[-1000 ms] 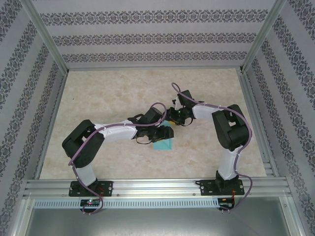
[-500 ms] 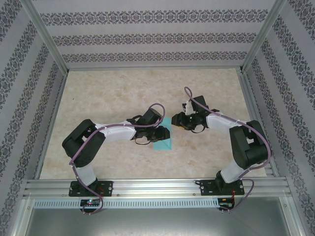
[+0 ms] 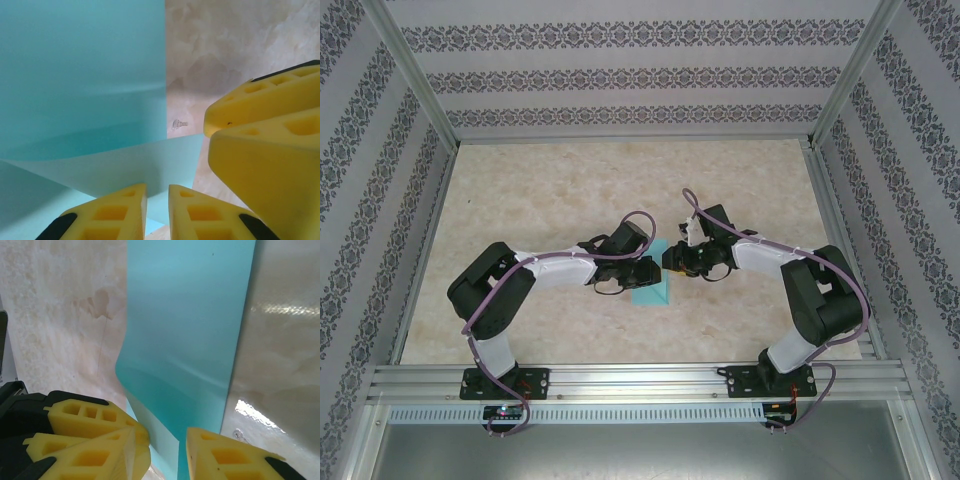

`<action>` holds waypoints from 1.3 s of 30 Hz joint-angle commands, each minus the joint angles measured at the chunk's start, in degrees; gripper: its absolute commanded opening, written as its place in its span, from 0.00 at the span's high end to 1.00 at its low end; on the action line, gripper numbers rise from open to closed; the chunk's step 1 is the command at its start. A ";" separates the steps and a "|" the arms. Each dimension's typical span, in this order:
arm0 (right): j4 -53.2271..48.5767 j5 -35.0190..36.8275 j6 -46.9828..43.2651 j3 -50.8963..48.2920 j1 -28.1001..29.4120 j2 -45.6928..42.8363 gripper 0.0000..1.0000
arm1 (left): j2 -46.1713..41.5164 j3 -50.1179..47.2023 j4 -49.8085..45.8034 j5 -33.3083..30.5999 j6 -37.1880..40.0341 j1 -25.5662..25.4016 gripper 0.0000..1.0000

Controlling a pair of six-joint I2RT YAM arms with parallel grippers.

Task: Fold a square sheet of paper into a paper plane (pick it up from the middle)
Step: Fold the triangle a second time at the center of the table.

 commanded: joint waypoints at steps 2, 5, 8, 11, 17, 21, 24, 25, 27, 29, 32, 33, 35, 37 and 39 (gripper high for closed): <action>1.15 -0.98 -1.32 -0.87 0.59 -0.20 0.71 | 0.81 -0.44 -0.01 -1.16 1.36 0.93 0.81; 0.45 -0.95 -1.81 -0.59 0.81 0.34 0.71 | 0.73 -0.41 -0.12 -1.05 1.45 1.01 0.81; -0.72 -0.47 -2.36 -0.25 1.07 0.59 0.70 | 0.64 -0.40 0.00 -1.19 1.53 1.02 0.81; -1.43 -0.01 -2.96 -0.26 1.41 0.69 0.71 | 0.64 -0.09 -0.37 -1.35 1.62 1.02 0.82; -1.29 -0.33 -3.16 -0.19 1.72 1.66 0.76 | 0.55 -0.13 -0.74 -1.64 1.53 1.02 0.83; -1.16 -0.33 -3.27 0.16 1.87 1.99 0.81 | 0.63 -0.05 -0.57 -1.50 1.52 1.02 0.83; -0.98 0.35 -3.29 0.35 1.90 2.08 0.85 | 0.34 -0.06 -0.68 -1.64 1.53 1.02 0.84; -1.01 0.65 -3.38 0.35 1.91 2.08 0.86 | 0.35 -0.04 -0.75 -1.66 1.62 1.02 0.84; -1.10 1.21 -3.63 0.47 1.85 2.13 0.87 | 0.46 -0.04 -0.84 -1.70 1.60 1.02 0.84; -1.20 1.59 -3.89 0.71 1.83 2.34 0.88 | 0.64 0.02 -0.81 -1.74 1.54 1.02 0.84; -0.97 1.65 -3.91 0.99 1.82 2.75 0.91 | 0.40 -0.18 -0.76 -1.70 1.53 1.04 0.84; -0.98 1.62 -3.91 1.05 1.82 2.81 0.91 | 0.33 -0.21 -0.78 -1.83 1.53 1.02 0.84; -0.96 1.60 -3.98 1.13 1.82 2.87 0.92 | 0.29 -0.30 -0.81 -1.84 1.64 1.02 0.84; -0.92 1.68 -3.96 1.15 1.82 2.88 0.92 | 0.29 -0.25 -0.79 -1.68 1.62 1.02 0.84; -0.79 1.68 -3.98 1.15 1.82 2.80 0.92 | 0.41 -0.29 -0.79 -1.64 1.70 1.02 0.84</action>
